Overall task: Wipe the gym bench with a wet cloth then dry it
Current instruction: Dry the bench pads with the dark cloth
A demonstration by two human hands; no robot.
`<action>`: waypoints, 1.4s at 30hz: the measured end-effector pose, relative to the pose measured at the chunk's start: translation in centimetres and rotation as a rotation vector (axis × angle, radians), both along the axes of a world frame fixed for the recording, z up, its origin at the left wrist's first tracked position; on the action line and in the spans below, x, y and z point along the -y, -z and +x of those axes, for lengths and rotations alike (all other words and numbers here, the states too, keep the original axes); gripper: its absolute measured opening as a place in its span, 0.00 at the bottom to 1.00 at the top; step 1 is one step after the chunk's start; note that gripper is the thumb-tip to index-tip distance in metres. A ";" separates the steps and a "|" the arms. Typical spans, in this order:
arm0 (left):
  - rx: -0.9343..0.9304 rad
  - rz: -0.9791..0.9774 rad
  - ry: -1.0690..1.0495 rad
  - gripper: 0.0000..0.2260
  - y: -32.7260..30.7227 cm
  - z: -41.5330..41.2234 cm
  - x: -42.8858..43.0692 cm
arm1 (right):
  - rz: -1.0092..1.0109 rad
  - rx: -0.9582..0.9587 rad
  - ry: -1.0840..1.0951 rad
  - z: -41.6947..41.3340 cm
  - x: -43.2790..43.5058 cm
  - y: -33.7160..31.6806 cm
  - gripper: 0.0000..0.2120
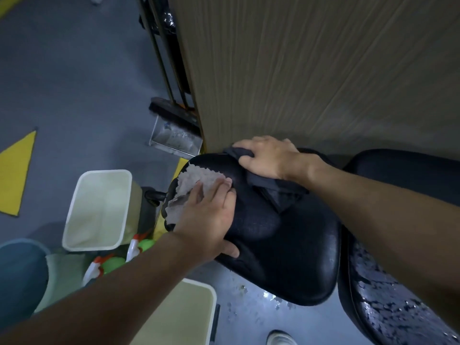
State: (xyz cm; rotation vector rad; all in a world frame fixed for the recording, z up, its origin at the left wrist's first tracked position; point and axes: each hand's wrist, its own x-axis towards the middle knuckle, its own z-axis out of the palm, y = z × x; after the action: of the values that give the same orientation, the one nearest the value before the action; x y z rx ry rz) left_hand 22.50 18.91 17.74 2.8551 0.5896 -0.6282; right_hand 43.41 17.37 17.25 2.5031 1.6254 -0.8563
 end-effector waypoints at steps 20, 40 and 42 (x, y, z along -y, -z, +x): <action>0.087 0.097 0.165 0.47 -0.9 0.0 0.9 | 0.479 0.285 0.649 -16.5 22.9 3.7 0.36; 0.217 -0.226 -0.274 0.23 -1.2 1.2 1.3 | 0.421 0.524 0.075 -23.6 16.6 8.8 0.33; 0.151 -0.267 -0.221 0.24 -1.4 1.1 1.4 | 0.514 0.540 0.086 -22.3 18.8 8.3 0.28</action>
State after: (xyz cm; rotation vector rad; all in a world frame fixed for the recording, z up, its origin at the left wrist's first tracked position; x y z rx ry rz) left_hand 23.62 17.51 19.09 2.5168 0.7234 -0.4157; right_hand 21.06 -1.42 8.97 2.7728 1.6898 0.2830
